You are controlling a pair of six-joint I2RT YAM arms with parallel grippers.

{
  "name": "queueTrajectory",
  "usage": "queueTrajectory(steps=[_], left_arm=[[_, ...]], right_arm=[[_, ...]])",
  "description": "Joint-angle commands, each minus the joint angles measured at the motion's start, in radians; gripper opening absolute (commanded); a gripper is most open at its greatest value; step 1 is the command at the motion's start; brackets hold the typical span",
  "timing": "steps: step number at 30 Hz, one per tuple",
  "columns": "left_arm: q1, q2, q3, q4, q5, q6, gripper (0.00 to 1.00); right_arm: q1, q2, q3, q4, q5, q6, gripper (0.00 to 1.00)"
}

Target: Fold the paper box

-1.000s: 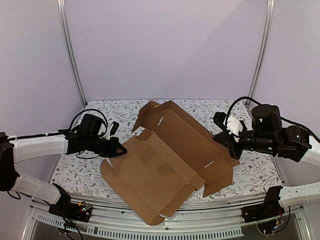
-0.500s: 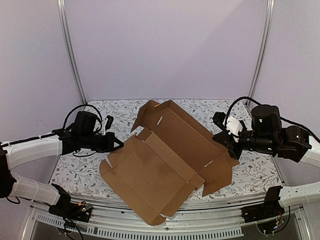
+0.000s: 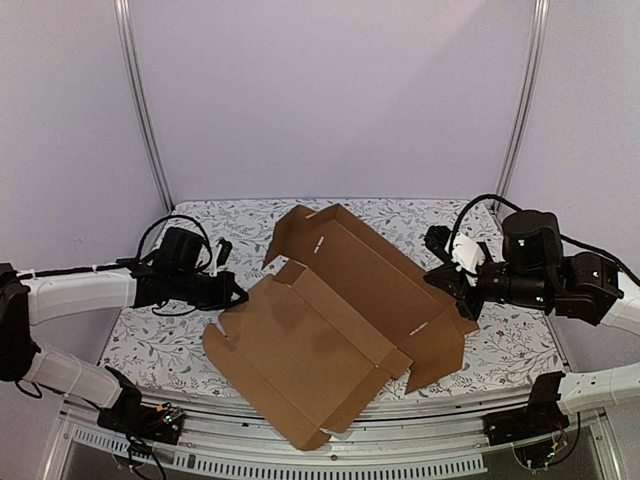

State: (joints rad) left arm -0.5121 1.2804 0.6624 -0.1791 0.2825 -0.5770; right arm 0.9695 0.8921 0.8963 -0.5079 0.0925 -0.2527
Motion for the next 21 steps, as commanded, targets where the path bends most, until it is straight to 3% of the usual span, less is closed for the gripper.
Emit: queueTrajectory(steps=[1, 15, 21], left_arm=[[0.016, 0.04, -0.028, 0.016, 0.021, -0.003, 0.0], [0.049, 0.11, -0.063, 0.109, 0.101, -0.053, 0.0], [0.053, 0.033, -0.04, 0.08, 0.1, -0.049, 0.0]], right_arm=[[0.015, -0.024, 0.009, 0.012, -0.035, -0.02, 0.0], [0.024, -0.091, -0.02, 0.012, -0.042, -0.011, 0.0], [0.025, -0.071, 0.005, -0.013, -0.025, -0.021, 0.0]])
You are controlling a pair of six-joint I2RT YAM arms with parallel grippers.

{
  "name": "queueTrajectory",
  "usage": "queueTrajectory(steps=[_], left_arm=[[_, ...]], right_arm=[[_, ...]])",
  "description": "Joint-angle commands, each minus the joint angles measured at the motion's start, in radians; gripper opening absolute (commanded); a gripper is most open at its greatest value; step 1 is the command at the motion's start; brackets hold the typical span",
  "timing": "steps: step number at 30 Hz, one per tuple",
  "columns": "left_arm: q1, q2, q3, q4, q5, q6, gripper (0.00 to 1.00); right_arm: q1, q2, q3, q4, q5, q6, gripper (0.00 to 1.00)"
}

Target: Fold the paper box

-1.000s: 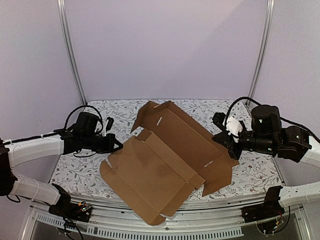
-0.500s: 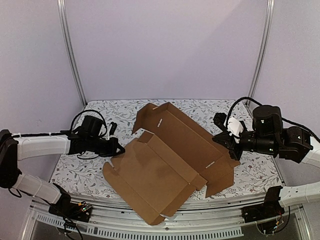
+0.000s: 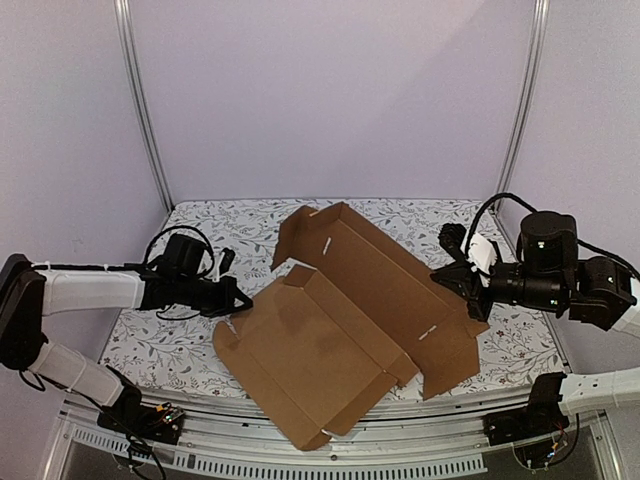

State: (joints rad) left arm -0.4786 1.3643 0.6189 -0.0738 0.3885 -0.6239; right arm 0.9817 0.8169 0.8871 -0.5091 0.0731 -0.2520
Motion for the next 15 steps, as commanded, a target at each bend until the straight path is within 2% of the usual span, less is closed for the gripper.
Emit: queueTrajectory(steps=[1, 8, 15], left_arm=[[0.02, -0.061, 0.008, -0.033, -0.01, -0.001, 0.0], [0.019, -0.141, 0.005, -0.066, 0.003, -0.01, 0.02], [0.023, -0.266, 0.03, -0.17, -0.079, 0.021, 0.08]], right_arm=[[0.015, 0.014, 0.021, -0.017, -0.006, -0.026, 0.0], [0.023, 0.096, 0.074, -0.049, -0.009, -0.08, 0.0], [0.023, 0.161, 0.118, -0.074, 0.013, -0.121, 0.0]])
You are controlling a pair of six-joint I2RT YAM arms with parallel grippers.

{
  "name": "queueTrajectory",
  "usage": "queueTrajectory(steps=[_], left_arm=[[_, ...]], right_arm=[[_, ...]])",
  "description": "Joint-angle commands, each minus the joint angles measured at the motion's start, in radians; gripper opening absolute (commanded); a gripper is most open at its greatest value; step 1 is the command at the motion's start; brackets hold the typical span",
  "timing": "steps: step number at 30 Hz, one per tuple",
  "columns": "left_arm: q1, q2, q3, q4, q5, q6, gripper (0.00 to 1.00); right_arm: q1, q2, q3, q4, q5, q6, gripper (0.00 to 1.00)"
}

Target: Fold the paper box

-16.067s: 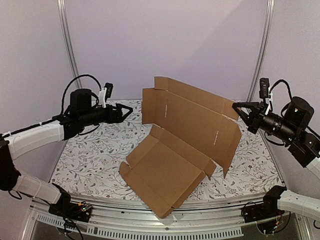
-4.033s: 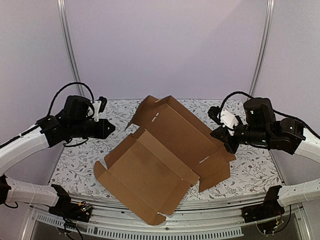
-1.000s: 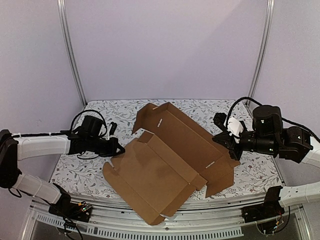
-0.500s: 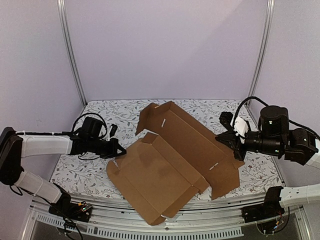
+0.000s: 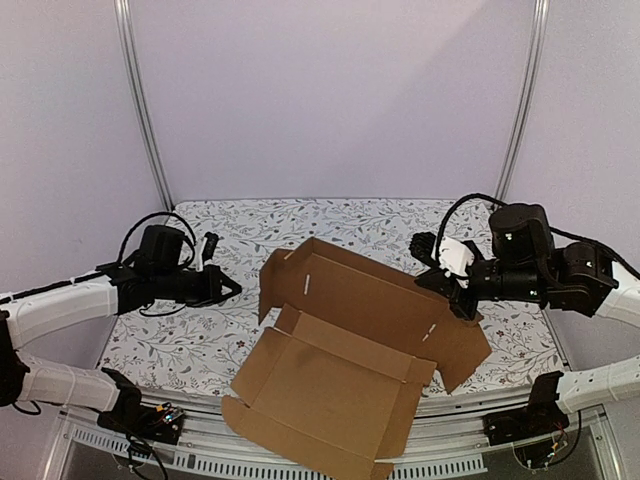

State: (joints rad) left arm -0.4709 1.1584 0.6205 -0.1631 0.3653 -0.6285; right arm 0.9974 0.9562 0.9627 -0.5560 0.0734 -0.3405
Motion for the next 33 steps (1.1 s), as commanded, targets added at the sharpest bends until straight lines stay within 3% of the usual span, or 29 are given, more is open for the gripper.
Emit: queueTrajectory(steps=[1, 7, 14, 18, 24, 33], left_arm=[[0.016, -0.076, 0.033, -0.092, -0.067, 0.03, 0.08], [0.016, -0.074, 0.036, -0.054, -0.033, 0.046, 0.11], [0.021, 0.063, 0.047, 0.118, 0.022, 0.039, 0.11], [0.02, 0.128, 0.075, 0.232, 0.127, 0.014, 0.1], [-0.008, 0.178, 0.115, 0.255, 0.215, 0.011, 0.1], [-0.075, 0.145, 0.104, 0.208, 0.214, 0.026, 0.09]], right_arm=[[0.008, 0.031, 0.047, -0.028, 0.011, -0.035, 0.0], [0.01, 0.066, 0.083, -0.042, -0.014, -0.066, 0.0], [0.009, 0.071, 0.118, -0.083, -0.104, -0.133, 0.0], [0.011, 0.082, 0.139, -0.102, -0.108, -0.141, 0.0], [0.011, 0.092, 0.145, -0.104, -0.086, -0.132, 0.0], [0.01, 0.109, 0.142, -0.101, -0.023, -0.113, 0.0]])
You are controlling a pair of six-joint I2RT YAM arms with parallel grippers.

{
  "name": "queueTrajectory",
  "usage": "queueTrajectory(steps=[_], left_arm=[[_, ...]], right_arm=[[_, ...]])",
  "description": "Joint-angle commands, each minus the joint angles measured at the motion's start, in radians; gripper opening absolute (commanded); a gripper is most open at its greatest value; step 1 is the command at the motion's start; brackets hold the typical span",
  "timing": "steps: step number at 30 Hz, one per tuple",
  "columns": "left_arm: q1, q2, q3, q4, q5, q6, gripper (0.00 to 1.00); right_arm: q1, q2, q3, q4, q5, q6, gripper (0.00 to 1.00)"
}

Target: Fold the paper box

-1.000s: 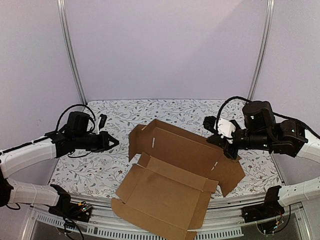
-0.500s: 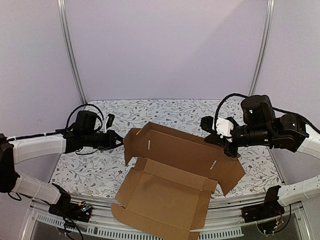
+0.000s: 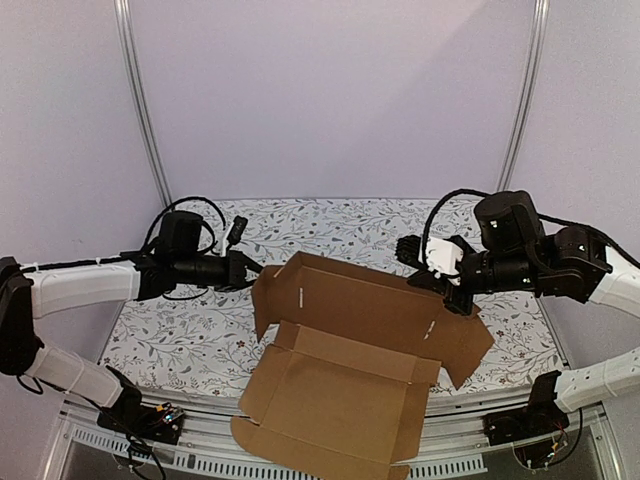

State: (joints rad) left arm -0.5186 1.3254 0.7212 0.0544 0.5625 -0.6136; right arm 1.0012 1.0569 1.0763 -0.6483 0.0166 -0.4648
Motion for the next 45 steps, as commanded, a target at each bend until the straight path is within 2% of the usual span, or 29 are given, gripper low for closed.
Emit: queueTrajectory(steps=[1, 13, 36, 45], left_arm=[[-0.033, -0.024, -0.002, -0.01, 0.017, 0.008, 0.09], [-0.082, -0.056, -0.07, 0.032, -0.001, -0.037, 0.09], [-0.16, -0.083, -0.11, 0.073, -0.024, -0.098, 0.06], [-0.167, -0.1, -0.14, 0.074, -0.039, -0.105, 0.06]], right_arm=[[0.006, 0.009, 0.029, -0.008, 0.036, 0.012, 0.0], [0.021, 0.031, 0.018, -0.008, 0.083, 0.014, 0.0], [0.142, 0.059, -0.058, 0.051, 0.325, -0.003, 0.0], [0.229, 0.082, -0.107, 0.059, 0.431, -0.008, 0.0]])
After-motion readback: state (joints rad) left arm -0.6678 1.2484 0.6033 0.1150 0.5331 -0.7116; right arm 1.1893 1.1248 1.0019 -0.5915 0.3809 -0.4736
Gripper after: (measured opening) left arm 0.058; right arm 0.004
